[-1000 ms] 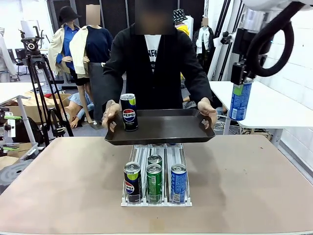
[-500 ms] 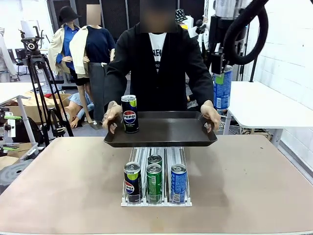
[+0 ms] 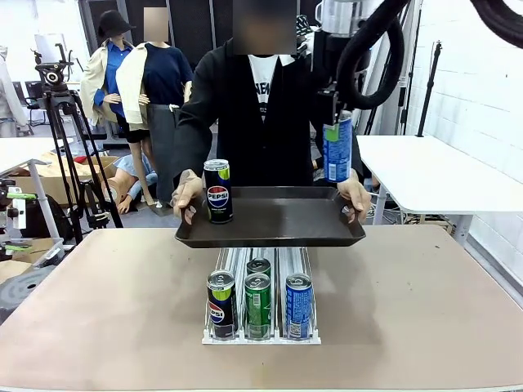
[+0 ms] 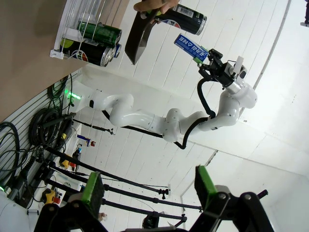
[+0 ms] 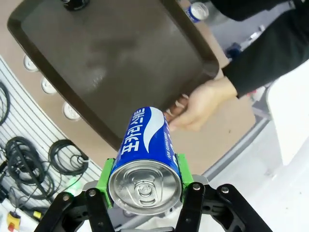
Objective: Retrieve and hand over the desired beverage to the person.
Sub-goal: Place the picked can on the Handle tray extended by the person.
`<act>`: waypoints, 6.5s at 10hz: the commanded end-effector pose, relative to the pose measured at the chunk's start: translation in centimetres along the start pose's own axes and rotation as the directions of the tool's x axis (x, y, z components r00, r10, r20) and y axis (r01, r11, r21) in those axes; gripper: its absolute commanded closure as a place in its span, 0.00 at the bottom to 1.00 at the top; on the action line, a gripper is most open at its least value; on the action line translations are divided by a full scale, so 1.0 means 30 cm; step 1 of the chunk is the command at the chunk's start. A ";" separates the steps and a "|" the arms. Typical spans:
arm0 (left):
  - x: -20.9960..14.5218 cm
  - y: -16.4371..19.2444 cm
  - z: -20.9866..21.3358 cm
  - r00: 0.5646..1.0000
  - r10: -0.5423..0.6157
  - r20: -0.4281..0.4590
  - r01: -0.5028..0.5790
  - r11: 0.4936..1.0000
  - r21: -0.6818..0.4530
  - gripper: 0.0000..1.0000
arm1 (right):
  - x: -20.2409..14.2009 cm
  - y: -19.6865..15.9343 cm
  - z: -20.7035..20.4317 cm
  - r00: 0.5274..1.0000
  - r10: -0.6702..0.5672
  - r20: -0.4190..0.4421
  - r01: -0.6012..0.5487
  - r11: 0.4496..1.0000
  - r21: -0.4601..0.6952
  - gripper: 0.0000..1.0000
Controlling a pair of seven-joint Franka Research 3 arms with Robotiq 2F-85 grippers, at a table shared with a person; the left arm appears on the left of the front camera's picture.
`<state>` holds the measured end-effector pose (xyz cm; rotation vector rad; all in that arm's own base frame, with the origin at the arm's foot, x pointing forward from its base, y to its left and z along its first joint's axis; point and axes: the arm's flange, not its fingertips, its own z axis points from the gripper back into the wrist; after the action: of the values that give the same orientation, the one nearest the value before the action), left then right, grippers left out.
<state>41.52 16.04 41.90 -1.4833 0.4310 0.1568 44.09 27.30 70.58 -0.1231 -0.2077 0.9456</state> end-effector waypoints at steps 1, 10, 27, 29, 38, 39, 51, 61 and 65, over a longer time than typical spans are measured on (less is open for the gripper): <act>0.001 -0.010 0.001 1.000 -0.013 0.007 0.013 1.000 -0.014 0.00 | 0.080 -0.002 0.001 0.999 -0.001 0.033 0.002 1.000 -0.015 1.00; 0.001 -0.010 0.001 1.000 -0.013 0.007 0.013 1.000 -0.014 0.00 | 0.273 -0.119 -0.259 0.998 0.047 0.048 -0.057 0.973 0.225 1.00; 0.001 -0.010 0.001 1.000 -0.013 0.007 0.013 1.000 -0.014 0.00 | 0.305 -0.119 -0.296 0.995 0.094 0.020 -0.096 0.982 0.164 0.00; 0.001 -0.010 0.001 1.000 -0.013 0.007 0.013 1.000 -0.014 0.00 | 0.288 -0.120 -0.241 0.997 0.076 0.017 -0.077 0.985 0.157 0.00; 0.001 -0.010 0.001 1.000 -0.013 0.007 0.013 1.000 -0.014 0.00 | 0.257 -0.105 -0.220 0.998 0.066 0.025 -0.069 0.985 0.157 0.00; 0.001 -0.010 0.001 1.000 -0.013 0.007 0.013 1.000 -0.014 0.00 | 0.257 -0.105 -0.220 0.998 0.066 0.025 -0.069 0.985 0.157 0.00; 0.001 -0.010 0.001 1.000 -0.013 0.007 0.013 1.000 -0.014 0.00 | -0.351 -0.372 -0.247 0.916 -0.349 0.198 0.205 0.832 0.515 0.00; 0.001 -0.010 0.001 1.000 -0.013 0.007 0.013 1.000 -0.014 0.00 | -0.937 -0.543 -0.762 0.643 -0.747 0.170 0.273 0.430 0.861 0.00; 0.001 -0.010 0.001 1.000 -0.013 0.007 0.013 1.000 -0.014 0.00 | -0.997 -0.561 -0.847 0.560 -0.807 0.187 0.117 0.300 0.947 0.00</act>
<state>41.52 16.13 41.89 -1.4835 0.4297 0.1583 46.09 -6.62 46.07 1.1926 -0.3423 0.2396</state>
